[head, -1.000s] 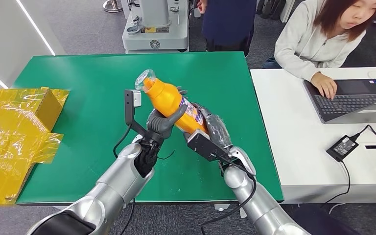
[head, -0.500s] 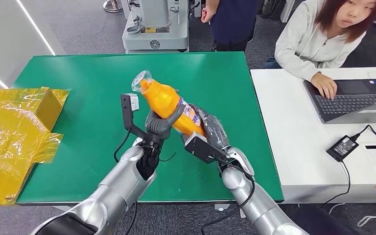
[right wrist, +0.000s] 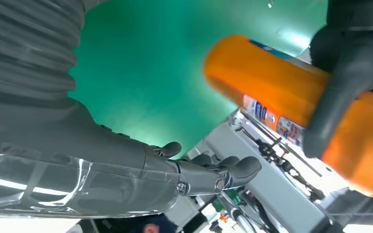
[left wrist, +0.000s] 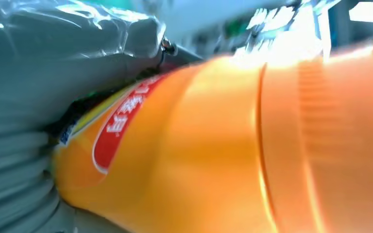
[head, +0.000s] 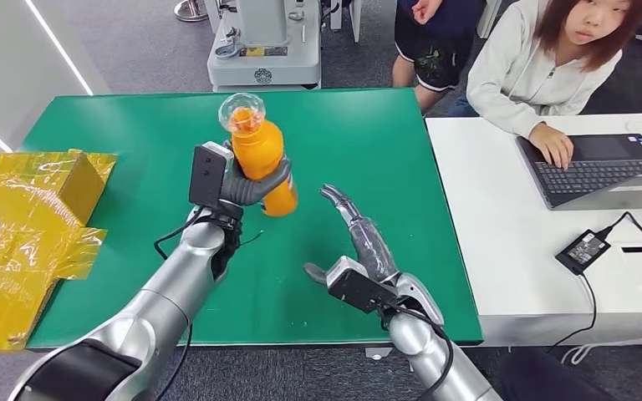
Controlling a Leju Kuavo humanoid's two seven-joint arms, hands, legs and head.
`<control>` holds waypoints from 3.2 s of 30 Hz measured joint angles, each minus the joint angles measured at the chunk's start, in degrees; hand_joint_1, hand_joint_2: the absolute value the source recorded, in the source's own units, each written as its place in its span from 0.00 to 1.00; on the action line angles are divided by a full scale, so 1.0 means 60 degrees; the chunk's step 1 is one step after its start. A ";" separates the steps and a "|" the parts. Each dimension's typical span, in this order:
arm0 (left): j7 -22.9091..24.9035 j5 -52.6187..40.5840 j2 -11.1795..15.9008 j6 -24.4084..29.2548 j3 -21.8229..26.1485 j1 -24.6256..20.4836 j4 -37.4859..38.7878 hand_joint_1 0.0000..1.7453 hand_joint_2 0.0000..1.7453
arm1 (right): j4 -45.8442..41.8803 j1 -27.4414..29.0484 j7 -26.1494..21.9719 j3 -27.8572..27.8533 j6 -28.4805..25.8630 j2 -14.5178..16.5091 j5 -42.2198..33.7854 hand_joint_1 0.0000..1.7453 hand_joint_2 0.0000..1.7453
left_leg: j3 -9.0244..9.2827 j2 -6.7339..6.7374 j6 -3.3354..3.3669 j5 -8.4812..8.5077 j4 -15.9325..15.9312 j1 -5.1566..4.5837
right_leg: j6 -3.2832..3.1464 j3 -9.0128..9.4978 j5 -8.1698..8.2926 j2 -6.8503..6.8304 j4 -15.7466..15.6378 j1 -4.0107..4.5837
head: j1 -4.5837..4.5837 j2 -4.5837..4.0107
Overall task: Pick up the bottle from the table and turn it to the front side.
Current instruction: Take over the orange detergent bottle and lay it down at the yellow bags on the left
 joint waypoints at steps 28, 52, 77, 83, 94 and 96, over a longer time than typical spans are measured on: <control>0.4867 -1.3725 0.1543 0.2683 -0.5361 -0.2511 0.0750 1.00 1.00 | -0.2414 0.0739 -0.0029 0.0274 -0.0062 -0.0647 0.0000 0.00 1.00 | 0.0004 0.0014 0.0000 0.0000 -0.0002 0.0000 | -0.0001 0.0000 0.0002 0.0018 0.0004 0.0000 | 0.0001 0.0000; 0.4364 -1.2706 0.4840 0.2538 -0.2656 -0.2746 -0.0218 1.00 1.00 | -0.3116 0.2021 -0.0201 0.0056 -0.0735 -0.1104 0.0257 0.00 1.00 | 0.0006 0.0036 -0.0008 0.0003 -0.0010 0.0005 | -0.0006 -0.0005 0.0000 0.0042 0.0010 0.0005 | 0.0002 0.0000; 0.3110 -1.3554 0.8907 0.4055 0.0362 0.2134 -0.2887 1.00 1.00 | -0.3891 0.3419 -0.0408 -0.0886 -0.0805 -0.1244 0.0605 0.00 1.00 | 0.0019 0.0073 -0.0047 -0.0022 -0.0028 0.0008 | -0.0037 -0.0028 -0.0021 0.0081 0.0005 0.0005 | 0.0005 0.0000; 0.3281 -1.4271 0.8525 0.4322 0.0541 0.2396 -0.1596 1.00 1.00 | -0.4209 0.3685 -0.0271 -0.0887 -0.0798 -0.1248 0.0835 0.00 1.00 | 0.0014 0.0062 -0.0050 -0.0020 -0.0028 0.0012 | -0.0041 -0.0026 -0.0023 0.0066 0.0005 0.0007 | 0.0005 0.0000; 0.3540 -1.4075 0.7750 0.4363 0.0587 0.2277 0.0056 1.00 1.00 | -0.4395 0.3989 -0.0255 -0.0868 -0.0773 -0.1249 0.1136 0.00 1.00 | 0.0014 0.0063 -0.0050 -0.0020 -0.0026 0.0011 | -0.0043 -0.0029 -0.0020 0.0068 0.0005 0.0007 | 0.0005 0.0000; 0.3383 -1.3652 0.7587 0.4431 0.0680 0.2270 0.0233 1.00 1.00 | -0.4395 0.4027 -0.0260 -0.0866 -0.0774 -0.1249 0.1167 0.00 1.00 | 0.0014 0.0063 -0.0050 -0.0020 -0.0026 0.0011 | -0.0043 -0.0029 -0.0020 0.0067 0.0005 0.0007 | 0.0005 0.0000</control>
